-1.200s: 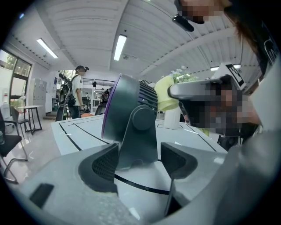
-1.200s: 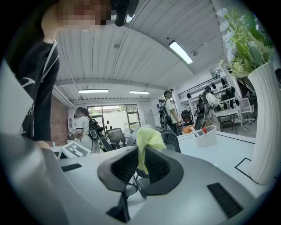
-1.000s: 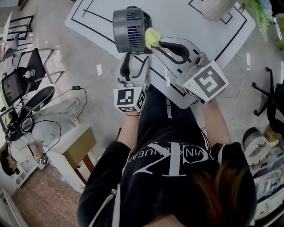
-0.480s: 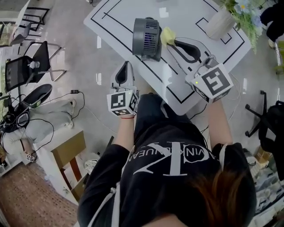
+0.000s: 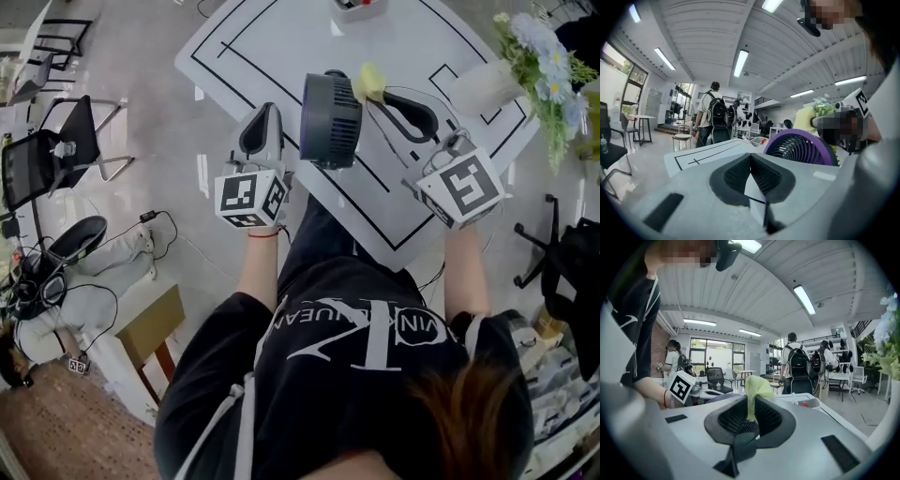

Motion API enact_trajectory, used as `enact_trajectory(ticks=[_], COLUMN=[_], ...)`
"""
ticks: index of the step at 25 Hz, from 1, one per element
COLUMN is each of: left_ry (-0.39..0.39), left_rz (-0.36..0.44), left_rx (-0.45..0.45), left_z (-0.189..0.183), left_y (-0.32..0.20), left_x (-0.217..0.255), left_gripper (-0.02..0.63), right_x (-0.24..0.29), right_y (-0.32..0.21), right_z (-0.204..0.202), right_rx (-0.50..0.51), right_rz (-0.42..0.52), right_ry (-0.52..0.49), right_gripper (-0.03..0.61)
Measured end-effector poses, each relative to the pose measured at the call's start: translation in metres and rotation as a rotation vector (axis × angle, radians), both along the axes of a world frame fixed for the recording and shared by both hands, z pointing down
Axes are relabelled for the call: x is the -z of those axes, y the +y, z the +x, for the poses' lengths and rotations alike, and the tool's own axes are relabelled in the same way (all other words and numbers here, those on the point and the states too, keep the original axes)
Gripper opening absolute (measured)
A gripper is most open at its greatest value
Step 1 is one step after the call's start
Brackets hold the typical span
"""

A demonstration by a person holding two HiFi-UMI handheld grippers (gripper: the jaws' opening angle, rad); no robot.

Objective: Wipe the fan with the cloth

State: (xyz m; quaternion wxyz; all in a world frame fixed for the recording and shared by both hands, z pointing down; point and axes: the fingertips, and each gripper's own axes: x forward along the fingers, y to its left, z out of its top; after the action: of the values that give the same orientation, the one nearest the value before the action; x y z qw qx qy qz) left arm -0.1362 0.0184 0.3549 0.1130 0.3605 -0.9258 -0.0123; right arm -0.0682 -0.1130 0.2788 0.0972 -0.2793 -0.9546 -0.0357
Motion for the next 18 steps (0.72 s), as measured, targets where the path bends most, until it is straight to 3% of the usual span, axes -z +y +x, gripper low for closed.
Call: enact_trajectory(ticks=[7,13,18], left_ry=[-0.039,-0.027,-0.028], left_rz=[-0.104,-0.114,-0.094], left_rx=[-0.246,-0.358,-0.422], left_z=[-0.062,-0.089,-0.096], left_y=[-0.033,-0.063,-0.083], left_x=[-0.014,-0.033,-0.037], left_gripper=[0.011,0.011,0.011], right_x=[-0.023,-0.049,-0.045], right_y=[0.012,0.005,0.000], right_z=[-0.068,-0.076,-0.065], right_rx=[-0.088,-0.101,-0.148], right_rz=[-0.008,-0.108,-0.114], right_ry=[0.131,0.311,0.360], right_gripper=[0.044,0.043,0.041])
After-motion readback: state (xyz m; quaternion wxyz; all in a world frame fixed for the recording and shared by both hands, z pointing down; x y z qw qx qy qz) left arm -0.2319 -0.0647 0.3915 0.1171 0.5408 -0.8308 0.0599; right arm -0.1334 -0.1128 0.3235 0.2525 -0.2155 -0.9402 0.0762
